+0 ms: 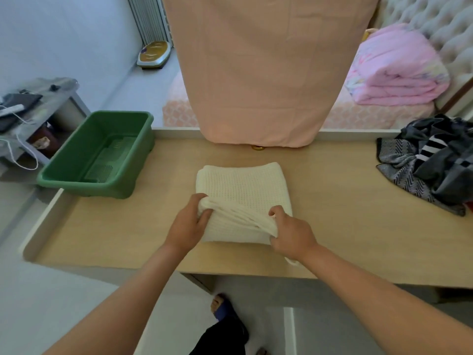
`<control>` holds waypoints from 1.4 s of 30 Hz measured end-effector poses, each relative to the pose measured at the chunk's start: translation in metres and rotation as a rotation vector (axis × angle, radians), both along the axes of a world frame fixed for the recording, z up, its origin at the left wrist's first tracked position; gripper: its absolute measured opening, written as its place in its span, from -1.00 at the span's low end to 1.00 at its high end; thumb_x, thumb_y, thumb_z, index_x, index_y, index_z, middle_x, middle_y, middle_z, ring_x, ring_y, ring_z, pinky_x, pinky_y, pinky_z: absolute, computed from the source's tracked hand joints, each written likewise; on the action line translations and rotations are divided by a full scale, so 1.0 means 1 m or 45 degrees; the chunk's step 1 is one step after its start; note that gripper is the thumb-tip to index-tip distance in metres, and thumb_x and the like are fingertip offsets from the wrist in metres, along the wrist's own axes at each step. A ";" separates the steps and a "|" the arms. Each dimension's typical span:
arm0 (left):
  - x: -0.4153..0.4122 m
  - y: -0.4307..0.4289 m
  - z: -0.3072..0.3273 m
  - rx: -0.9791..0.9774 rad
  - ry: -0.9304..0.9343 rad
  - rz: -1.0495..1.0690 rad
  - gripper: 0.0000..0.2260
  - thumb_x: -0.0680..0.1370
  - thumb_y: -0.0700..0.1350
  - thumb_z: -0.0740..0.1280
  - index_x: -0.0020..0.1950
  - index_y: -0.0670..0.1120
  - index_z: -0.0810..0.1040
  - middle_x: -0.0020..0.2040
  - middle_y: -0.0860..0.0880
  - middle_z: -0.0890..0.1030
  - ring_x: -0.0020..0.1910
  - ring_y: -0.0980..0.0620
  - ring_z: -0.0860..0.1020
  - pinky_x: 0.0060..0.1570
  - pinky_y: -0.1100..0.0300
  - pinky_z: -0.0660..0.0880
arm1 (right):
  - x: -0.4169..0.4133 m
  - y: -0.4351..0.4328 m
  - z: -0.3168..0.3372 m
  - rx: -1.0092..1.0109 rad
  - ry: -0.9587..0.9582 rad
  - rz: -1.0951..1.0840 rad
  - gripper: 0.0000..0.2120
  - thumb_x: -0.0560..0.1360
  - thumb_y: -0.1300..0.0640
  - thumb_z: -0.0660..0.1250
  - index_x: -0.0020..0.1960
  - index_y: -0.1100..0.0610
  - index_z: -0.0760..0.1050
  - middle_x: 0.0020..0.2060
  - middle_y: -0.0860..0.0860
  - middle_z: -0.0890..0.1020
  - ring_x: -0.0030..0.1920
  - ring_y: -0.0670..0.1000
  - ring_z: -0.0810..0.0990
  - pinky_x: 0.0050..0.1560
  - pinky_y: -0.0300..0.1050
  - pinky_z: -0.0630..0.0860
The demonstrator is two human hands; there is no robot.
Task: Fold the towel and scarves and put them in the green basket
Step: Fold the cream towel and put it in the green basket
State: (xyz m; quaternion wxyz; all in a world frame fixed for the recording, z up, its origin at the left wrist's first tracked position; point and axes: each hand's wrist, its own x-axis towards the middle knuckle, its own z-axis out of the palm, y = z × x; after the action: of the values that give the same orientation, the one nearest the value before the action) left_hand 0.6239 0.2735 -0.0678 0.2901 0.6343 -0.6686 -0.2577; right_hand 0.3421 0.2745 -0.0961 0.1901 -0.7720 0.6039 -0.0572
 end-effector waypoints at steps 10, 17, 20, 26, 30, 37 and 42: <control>0.023 -0.121 -0.004 0.296 -0.055 0.274 -0.65 0.66 0.13 0.07 0.20 -0.06 0.50 0.04 -0.03 0.61 0.00 -0.07 0.55 -0.05 0.05 0.43 | 0.012 -0.151 0.057 -0.013 0.369 0.134 -0.65 0.53 -0.04 0.24 0.29 -0.01 0.48 0.13 0.01 0.57 0.11 0.10 0.55 0.11 0.00 0.44; 0.036 -0.192 -0.024 0.316 -0.167 0.201 -0.50 0.57 0.33 0.04 0.32 0.06 0.46 0.27 0.00 0.54 0.18 -0.07 0.52 0.16 -0.05 0.46 | 0.041 -0.211 0.015 -0.149 0.751 0.232 -0.65 0.62 0.06 0.05 0.36 0.10 0.34 0.18 0.05 0.54 0.17 0.10 0.47 0.29 0.22 0.25; 0.032 -0.207 -0.034 0.195 -0.417 -0.289 -0.30 0.39 0.50 0.12 0.42 0.16 0.38 0.44 0.10 0.37 0.39 0.00 0.36 0.39 -0.09 0.28 | 0.038 -0.228 -0.007 -0.065 0.688 0.172 -0.64 0.65 0.05 0.02 0.39 0.14 0.27 0.30 0.08 0.42 0.24 0.12 0.43 0.16 0.19 0.41; 0.036 -0.251 -0.065 0.344 -0.400 -0.267 -0.67 0.54 0.21 0.31 0.23 0.09 0.50 0.30 0.01 0.53 0.34 -0.08 0.43 0.25 0.04 0.32 | 0.032 -0.255 -0.038 0.012 0.557 0.080 -0.63 0.67 0.01 0.01 0.42 0.12 0.23 0.43 0.11 0.32 0.22 0.18 0.49 -0.09 0.05 0.51; 0.031 -0.274 -0.065 0.328 -0.312 -0.251 -0.75 0.63 0.14 0.18 0.14 -0.01 0.38 -0.03 -0.07 0.62 -0.03 -0.16 0.58 -0.14 0.08 0.41 | 0.030 -0.270 -0.048 0.029 0.572 0.066 -0.64 0.68 0.00 -0.03 0.42 0.09 0.22 0.22 0.09 0.51 0.05 0.17 0.56 -0.16 0.01 0.37; 0.032 -0.283 -0.053 -0.422 -0.270 -0.288 -0.68 0.59 0.13 0.19 0.04 -0.11 0.52 -0.09 -0.01 0.56 -0.10 -0.02 0.44 -0.06 0.17 0.29 | 0.023 -0.273 -0.059 -0.298 0.524 0.047 -0.64 0.64 -0.05 -0.05 0.26 0.12 0.34 0.03 0.10 0.60 -0.32 0.16 0.61 -0.45 -0.09 0.44; 0.034 -0.286 -0.062 -0.015 -0.257 -0.078 -0.73 0.58 0.12 0.24 0.15 -0.03 0.48 0.08 0.07 0.50 0.09 0.03 0.43 -0.04 0.07 0.40 | 0.020 -0.269 -0.059 -0.472 0.379 -0.065 -0.66 0.62 -0.08 0.01 0.19 0.10 0.39 0.07 0.09 0.60 -0.40 0.12 0.57 -0.54 -0.10 0.45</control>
State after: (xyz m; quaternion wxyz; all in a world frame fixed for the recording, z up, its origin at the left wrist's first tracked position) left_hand 0.6584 -0.0120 -0.1302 0.2169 0.6346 -0.7150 -0.1974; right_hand 0.3619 0.0053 -0.1548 -0.0476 -0.7780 0.6238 -0.0573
